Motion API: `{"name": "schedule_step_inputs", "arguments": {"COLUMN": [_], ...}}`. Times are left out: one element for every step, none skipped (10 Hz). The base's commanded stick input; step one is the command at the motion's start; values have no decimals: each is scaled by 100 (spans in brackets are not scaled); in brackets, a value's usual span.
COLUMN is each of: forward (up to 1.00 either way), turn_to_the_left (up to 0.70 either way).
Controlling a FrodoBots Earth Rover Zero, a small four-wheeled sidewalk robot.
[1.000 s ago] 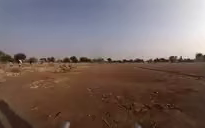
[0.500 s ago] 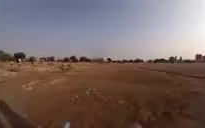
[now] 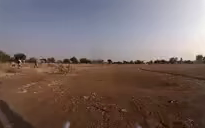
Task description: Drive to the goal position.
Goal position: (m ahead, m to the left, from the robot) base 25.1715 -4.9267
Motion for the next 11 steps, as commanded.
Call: {"name": "schedule_step_inputs", "arguments": {"forward": [50, 50, 50, 50, 50, 50, 50, 50, 50, 50, 50], "turn_to_the_left": [0, 0, 0, 0, 0, 0, 0, 0, 0, 0, 0]}}
